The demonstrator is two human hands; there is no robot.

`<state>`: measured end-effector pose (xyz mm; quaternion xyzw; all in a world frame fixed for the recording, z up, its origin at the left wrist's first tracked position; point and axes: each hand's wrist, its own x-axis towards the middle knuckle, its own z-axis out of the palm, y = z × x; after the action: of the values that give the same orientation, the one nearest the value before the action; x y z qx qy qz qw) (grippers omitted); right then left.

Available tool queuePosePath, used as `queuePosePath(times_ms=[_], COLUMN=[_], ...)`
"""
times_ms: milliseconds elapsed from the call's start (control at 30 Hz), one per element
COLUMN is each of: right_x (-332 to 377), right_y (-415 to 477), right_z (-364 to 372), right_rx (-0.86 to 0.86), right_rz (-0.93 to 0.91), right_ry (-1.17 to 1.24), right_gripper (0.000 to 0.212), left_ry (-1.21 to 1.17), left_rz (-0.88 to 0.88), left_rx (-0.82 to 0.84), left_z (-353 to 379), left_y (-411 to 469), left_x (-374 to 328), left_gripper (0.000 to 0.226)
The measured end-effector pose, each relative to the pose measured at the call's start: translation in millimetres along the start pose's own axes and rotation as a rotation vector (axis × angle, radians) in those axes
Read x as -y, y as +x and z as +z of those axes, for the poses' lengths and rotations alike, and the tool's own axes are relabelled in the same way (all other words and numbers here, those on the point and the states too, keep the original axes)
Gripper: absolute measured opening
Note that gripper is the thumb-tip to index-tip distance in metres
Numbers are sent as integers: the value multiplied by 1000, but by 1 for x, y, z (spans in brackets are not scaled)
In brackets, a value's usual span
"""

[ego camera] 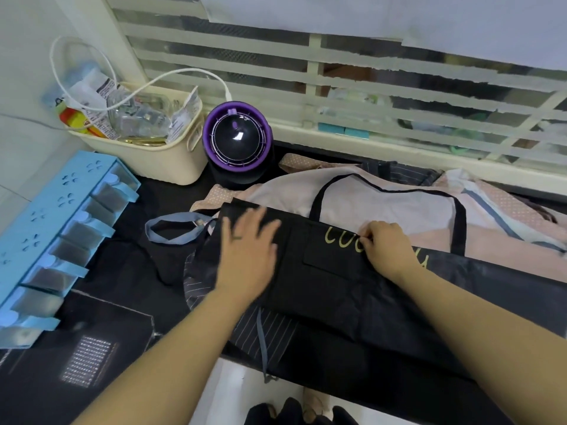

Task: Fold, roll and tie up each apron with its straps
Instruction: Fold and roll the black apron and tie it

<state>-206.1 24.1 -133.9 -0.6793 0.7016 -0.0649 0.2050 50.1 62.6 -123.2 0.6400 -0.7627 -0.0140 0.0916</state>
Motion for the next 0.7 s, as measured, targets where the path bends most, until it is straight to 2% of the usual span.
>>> queuePosePath(times_ms=[67,133,233,333,367,433,500,700], right_x=[-2,-4,-7,-14,-20,-43,-77,-145], right_y=[0,1,-2,-22,-32,-55,-73,-104], right_z=[2,3,5,14,19,26,24,9], right_rx=[-28,-43,-106,-251,-231,-120,-81,-119], right_rz=[-9,-17,-20,-195,-259,-257,-132,331], right_ry=[-30,-48,-27,-111,-171,-268,-304,-277], right_gripper=[12,12,14,33,38,51,61,74], left_ry=[17,37,66,78,83,84,74,69], left_rz=[191,280,265,250,248,238,230,222], left_rx=[129,273,431,460,454,451,449,431], left_z=[10,21,36,48,51,54,55,55], left_y=[4,9,15,17,17,16,16,14], left_x=[-33,-57,-69,-67,-64,-64,-67,-67], left_gripper=[51,56,61,70,75,78,78,80])
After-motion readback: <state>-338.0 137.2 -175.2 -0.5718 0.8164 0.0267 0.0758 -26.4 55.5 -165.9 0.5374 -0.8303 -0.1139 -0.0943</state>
